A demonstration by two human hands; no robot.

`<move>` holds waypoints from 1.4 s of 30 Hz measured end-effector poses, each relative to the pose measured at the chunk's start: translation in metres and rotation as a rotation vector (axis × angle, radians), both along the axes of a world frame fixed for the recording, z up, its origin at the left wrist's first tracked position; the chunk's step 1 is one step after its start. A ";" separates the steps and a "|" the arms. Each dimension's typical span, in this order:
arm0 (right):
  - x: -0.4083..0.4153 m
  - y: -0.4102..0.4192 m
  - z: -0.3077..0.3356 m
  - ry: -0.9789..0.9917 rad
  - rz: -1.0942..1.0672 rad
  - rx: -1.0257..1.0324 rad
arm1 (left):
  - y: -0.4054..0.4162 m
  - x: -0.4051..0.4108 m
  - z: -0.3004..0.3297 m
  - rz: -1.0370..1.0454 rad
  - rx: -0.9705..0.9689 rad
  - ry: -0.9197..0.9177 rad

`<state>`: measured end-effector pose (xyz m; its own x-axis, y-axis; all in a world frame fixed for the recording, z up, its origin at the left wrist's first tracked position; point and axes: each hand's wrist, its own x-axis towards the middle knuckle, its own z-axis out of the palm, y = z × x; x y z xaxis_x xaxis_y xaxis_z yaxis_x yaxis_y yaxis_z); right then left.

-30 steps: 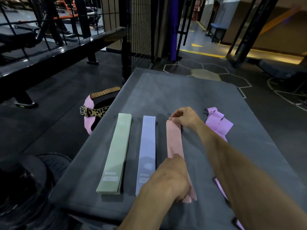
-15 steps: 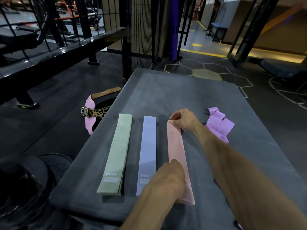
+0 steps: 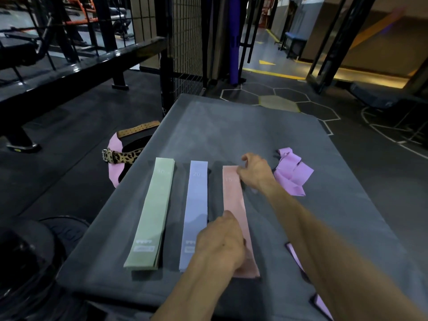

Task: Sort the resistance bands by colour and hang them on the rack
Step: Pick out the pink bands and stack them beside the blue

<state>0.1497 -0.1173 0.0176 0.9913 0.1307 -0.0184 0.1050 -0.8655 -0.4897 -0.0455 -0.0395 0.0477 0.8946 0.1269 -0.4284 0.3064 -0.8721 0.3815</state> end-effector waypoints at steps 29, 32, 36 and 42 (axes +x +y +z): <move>-0.194 -0.057 -0.015 0.224 0.263 -0.296 | 0.002 -0.048 0.006 -0.325 0.121 -0.001; -0.193 -0.058 -0.014 0.250 0.248 -0.245 | 0.001 -0.048 0.002 -0.334 0.117 -0.004; -0.195 -0.060 -0.013 0.243 0.243 -0.210 | -0.001 -0.046 -0.003 -0.324 0.084 -0.030; -0.195 -0.063 -0.010 0.247 0.258 -0.154 | -0.003 -0.045 -0.003 -0.333 0.069 -0.048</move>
